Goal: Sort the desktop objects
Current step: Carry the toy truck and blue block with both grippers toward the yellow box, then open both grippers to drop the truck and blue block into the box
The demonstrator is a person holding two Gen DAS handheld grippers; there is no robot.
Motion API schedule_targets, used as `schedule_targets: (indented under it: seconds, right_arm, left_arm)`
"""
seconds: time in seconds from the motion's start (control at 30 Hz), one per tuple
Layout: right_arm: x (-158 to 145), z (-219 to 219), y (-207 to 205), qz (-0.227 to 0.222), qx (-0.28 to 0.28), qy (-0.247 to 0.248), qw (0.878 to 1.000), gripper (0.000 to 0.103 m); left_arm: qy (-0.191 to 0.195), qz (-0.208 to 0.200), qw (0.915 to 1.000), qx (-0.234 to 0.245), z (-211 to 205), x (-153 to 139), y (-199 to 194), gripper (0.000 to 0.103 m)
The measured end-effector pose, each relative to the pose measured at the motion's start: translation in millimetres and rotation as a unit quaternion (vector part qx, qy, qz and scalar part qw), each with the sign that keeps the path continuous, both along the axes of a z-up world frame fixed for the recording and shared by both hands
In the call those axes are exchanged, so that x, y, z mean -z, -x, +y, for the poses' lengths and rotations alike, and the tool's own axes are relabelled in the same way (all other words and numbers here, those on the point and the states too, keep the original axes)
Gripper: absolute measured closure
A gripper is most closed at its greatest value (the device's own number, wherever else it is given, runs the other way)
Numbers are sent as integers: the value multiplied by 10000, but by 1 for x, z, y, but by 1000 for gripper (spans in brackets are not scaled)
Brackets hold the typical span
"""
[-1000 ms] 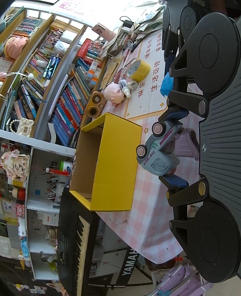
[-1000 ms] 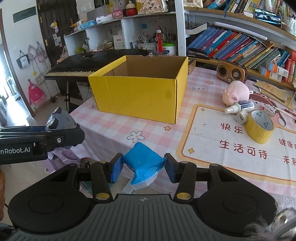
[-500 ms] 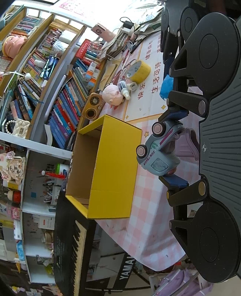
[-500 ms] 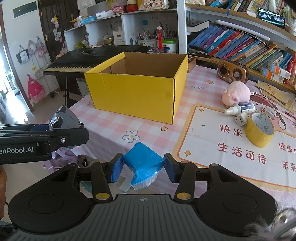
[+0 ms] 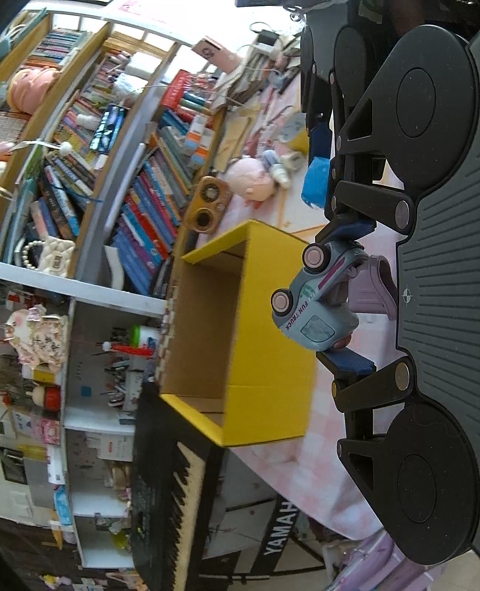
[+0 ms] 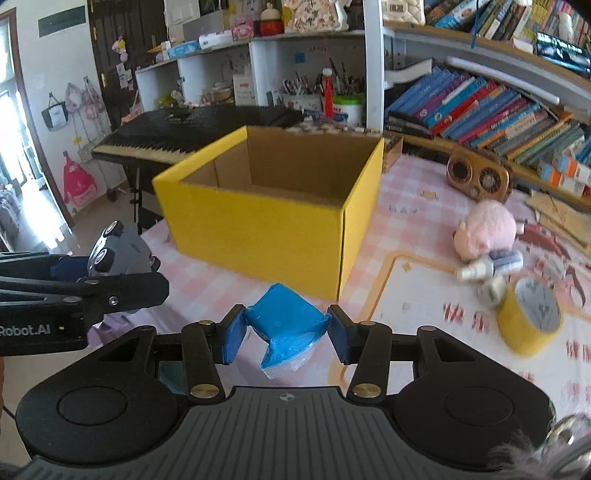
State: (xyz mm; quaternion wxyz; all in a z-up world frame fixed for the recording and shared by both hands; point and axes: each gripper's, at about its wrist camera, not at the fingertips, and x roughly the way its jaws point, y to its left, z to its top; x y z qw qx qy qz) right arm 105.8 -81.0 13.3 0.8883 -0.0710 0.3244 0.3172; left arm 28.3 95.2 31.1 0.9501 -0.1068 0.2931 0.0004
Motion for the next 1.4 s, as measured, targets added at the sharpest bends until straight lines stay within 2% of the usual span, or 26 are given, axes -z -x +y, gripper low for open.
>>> schedule_targets:
  seconds: [0.33, 0.5, 0.6, 0.7, 0.9, 1.03, 1.13, 1.23, 1.4]
  right_arm:
    - [-47, 15, -63, -580, -404, -338, 9969, 58]
    - [-58, 27, -99, -784, -685, -393, 9938, 58]
    - [-55, 36, -122, -841, -845, -299, 9924, 58]
    - [-47, 45, -145, -842, -1016, -92, 9912, 58]
    - [-21, 69, -185, -929, -1496, 661, 9822, 58]
    - [-6, 86, -206, -950, -1944, 1197, 9689, 58]
    - [8, 102, -219, -880, -2345, 1673, 9535, 58]
    - [23, 117, -226, -845, -2762, 2176, 9323, 58]
    - [47, 136, -229, -877, -3394, 2873, 8914, 57]
  left_arm:
    - [-145, -601, 9980, -90, 10, -40, -50, 45]
    - [-127, -789, 9965, -250, 16, -56, -76, 45]
    - [-51, -712, 9970, -313, 23, -60, -99, 45]
    - [-194, -578, 9975, -353, 28, -56, -125, 45]
    - [-377, -54, 9989, -282, 35, -35, -178, 45]
    - [-596, 398, 9973, -188, 36, -15, -212, 45]
    - [-722, 893, 9934, -35, 36, 5, -238, 45]
    - [-828, 1395, 9867, 136, 35, 24, -255, 45]
    - [-997, 1930, 9755, 348, 34, 43, -269, 45]
